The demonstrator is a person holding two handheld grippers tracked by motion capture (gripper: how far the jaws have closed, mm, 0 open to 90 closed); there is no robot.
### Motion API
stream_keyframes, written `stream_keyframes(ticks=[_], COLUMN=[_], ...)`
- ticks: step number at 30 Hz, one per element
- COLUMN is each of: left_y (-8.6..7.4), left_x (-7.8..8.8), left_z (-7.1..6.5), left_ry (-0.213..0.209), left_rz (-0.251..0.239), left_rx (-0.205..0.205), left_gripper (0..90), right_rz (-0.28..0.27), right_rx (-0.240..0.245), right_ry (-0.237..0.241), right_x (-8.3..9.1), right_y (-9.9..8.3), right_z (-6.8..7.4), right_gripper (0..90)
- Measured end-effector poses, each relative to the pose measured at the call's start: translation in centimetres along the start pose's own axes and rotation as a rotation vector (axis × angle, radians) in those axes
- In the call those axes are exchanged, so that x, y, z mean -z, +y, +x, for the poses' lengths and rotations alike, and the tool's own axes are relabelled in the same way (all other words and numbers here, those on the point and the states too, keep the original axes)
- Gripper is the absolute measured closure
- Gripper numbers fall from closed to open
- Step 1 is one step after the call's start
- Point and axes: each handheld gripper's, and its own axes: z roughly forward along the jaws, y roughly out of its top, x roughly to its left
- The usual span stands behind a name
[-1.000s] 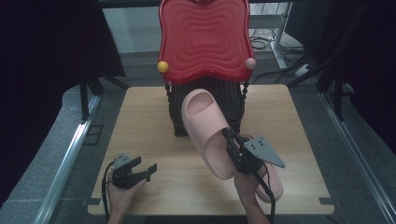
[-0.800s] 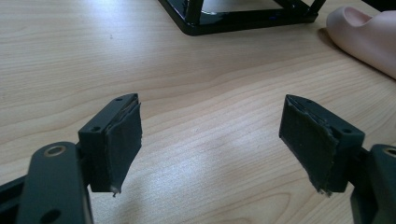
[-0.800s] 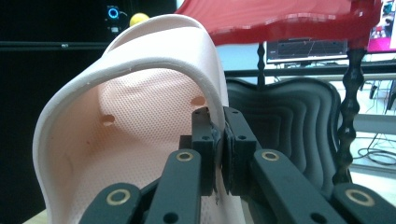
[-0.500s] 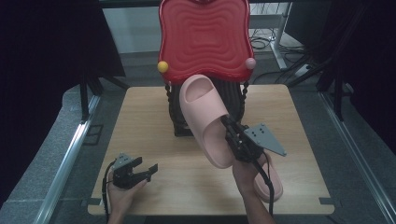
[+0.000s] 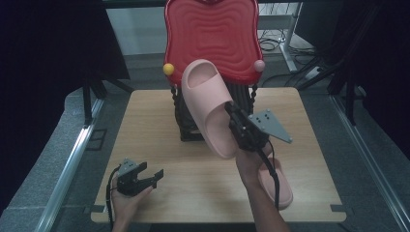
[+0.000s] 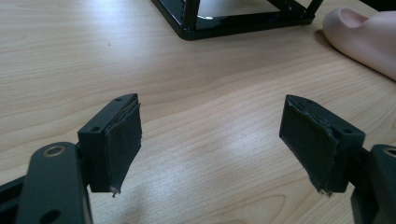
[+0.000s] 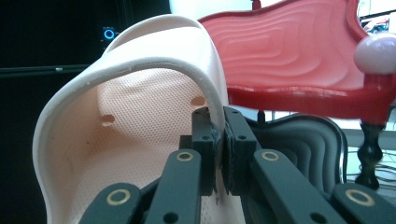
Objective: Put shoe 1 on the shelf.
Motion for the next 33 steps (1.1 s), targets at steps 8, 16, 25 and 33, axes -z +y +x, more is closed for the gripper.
stream_keyframes(ticks=[8, 16, 25, 33], left_y=[-0.1, -0.1, -0.1, 0.0], left_x=[-0.3, -0.4, -0.6, -0.5], left_z=[-0.1, 0.0, -0.2, -0.2], left_ry=[-0.022, -0.033, -0.046, -0.052], left_rz=[0.015, 0.016, 0.022, 0.017], left_rx=[0.001, 0.006, 0.006, 0.008], left_gripper=[20.6, 20.6, 20.6, 20.6], right_rz=[0.005, 0.006, 0.001, 0.017], right_rx=[0.007, 0.017, 0.021, 0.019], right_ry=[-0.016, -0.027, -0.050, -0.083], right_x=[-2.1, -4.1, -7.8, -10.4], right_y=[1.4, 2.8, 5.6, 6.8], right_z=[0.0, 0.4, 1.1, 1.0], right_gripper=[84.8, 84.8, 84.8, 84.8])
